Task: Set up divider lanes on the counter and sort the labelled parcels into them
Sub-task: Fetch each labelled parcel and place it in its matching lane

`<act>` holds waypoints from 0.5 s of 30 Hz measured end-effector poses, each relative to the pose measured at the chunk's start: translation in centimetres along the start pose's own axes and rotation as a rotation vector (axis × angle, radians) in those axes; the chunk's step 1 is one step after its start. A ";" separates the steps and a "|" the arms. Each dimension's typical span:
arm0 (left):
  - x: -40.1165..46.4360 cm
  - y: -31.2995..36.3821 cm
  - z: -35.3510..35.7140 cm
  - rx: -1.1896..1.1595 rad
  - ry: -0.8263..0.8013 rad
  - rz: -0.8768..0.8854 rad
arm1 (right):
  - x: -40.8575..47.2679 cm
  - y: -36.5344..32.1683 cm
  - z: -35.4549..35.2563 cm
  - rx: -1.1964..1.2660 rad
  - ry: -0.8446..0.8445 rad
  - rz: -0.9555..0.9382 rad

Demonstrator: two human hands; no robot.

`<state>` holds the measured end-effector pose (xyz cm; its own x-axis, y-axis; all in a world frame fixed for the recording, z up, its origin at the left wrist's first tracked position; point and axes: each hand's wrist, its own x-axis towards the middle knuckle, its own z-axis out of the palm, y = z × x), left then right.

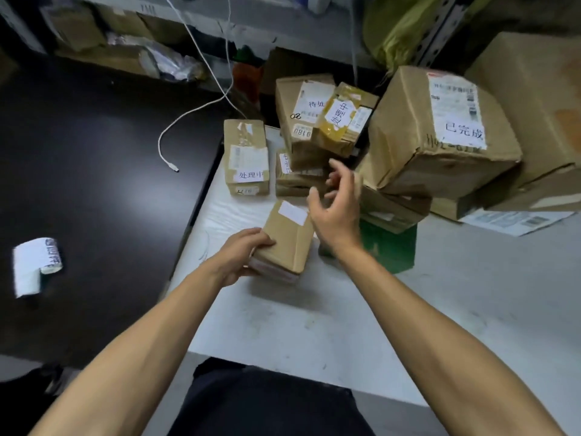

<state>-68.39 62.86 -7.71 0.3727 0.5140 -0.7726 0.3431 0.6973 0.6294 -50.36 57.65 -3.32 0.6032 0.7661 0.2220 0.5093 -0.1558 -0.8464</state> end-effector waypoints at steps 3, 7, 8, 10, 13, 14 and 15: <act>-0.6 -0.7 -1.8 -0.080 -0.063 0.034 | 3.9 -1.9 1.3 -0.086 0.084 -0.005; -0.9 -0.8 -4.7 -0.155 -0.040 0.122 | 8.5 -3.1 3.4 -0.314 0.027 0.241; -1.0 -0.8 -5.4 -0.131 -0.013 0.163 | 9.1 -3.4 3.8 -0.389 0.032 0.287; -1.2 -0.6 -6.6 -0.030 0.054 0.275 | 10.0 -3.8 4.2 -0.448 0.097 0.330; -1.6 -0.2 -7.5 0.317 0.173 0.553 | 10.9 -4.0 4.5 -0.451 0.193 0.374; -1.6 -0.1 -7.6 0.502 0.203 0.684 | 10.9 -4.2 4.6 -0.458 0.189 0.386; -1.7 -0.1 -7.5 0.698 0.222 0.811 | 10.8 -4.3 4.8 -0.471 0.181 0.392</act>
<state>-75.53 65.73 -7.09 0.5689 0.8202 -0.0601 0.5049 -0.2907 0.8128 -48.97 69.61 0.45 0.8727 0.4854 0.0525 0.4203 -0.6921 -0.5869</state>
